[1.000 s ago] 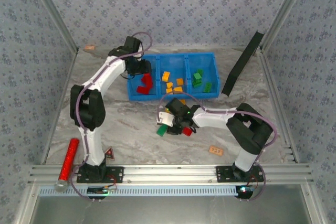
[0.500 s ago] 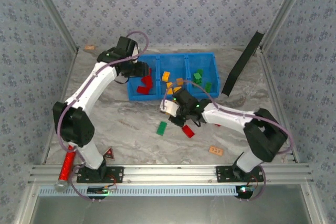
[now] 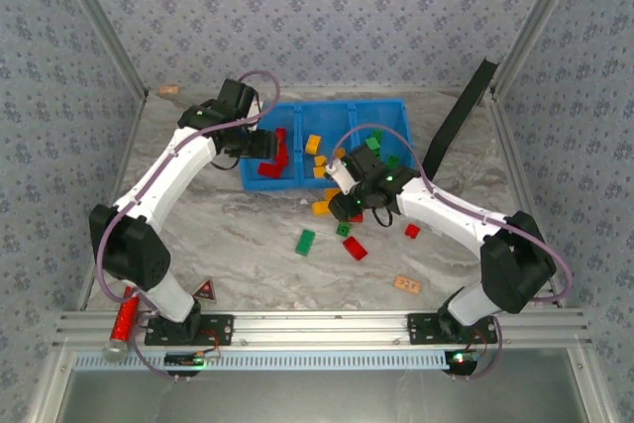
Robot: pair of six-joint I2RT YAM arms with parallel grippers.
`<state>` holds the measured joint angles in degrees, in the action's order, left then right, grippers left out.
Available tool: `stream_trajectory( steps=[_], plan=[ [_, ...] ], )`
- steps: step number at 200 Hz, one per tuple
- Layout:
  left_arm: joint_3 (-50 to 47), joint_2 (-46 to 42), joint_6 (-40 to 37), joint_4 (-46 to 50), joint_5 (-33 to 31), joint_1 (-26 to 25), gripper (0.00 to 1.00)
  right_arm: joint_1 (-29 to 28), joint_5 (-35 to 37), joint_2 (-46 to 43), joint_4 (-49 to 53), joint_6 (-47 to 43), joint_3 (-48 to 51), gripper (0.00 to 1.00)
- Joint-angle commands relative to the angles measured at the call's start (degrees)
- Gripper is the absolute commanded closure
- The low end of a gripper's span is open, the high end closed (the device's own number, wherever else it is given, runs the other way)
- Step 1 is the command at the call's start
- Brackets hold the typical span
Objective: Sort the legos into containers by color
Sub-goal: Pick up the lego from the center of the table.
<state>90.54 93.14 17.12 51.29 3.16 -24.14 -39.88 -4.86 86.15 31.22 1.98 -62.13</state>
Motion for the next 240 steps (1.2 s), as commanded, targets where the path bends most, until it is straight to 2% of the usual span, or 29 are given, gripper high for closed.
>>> stream_trajectory(
  steps=[1, 33, 67, 107, 157, 192, 240],
  plan=[
    [1.5, -0.6, -1.3, 1.8, -0.3, -0.1, 0.42, -0.8, 2.9, 0.2, 7.0, 20.1, -0.1, 0.51],
    [2.1, -0.2, -1.2, 1.6, -0.1, -0.1, 0.41, -6.2, 7.3, 1.1, 3.7, 39.0, 1.7, 0.42],
    [0.7, -1.7, -1.6, 0.1, 0.3, -0.1, 0.39, -9.7, 13.7, 6.4, 4.2, 49.3, 0.3, 0.37],
    [-1.2, -4.8, -3.0, -0.8, 0.4, 0.4, 0.37, -10.2, 17.4, 10.0, 5.1, 53.8, 0.3, 0.34],
    [-3.6, -6.5, -3.2, -2.6, 1.7, 1.3, 0.35, -9.8, 18.3, 14.9, 5.9, 52.9, -2.4, 0.34],
    [-4.5, -7.6, -3.5, -2.5, 1.7, 1.3, 0.35, -9.0, 18.5, 16.8, 4.1, 51.2, -2.5, 0.42],
    [-7.0, -10.4, -4.0, -2.1, 1.4, 0.4, 0.34, -8.8, 19.6, 16.4, 3.4, 46.8, -2.3, 0.7]
  ],
)
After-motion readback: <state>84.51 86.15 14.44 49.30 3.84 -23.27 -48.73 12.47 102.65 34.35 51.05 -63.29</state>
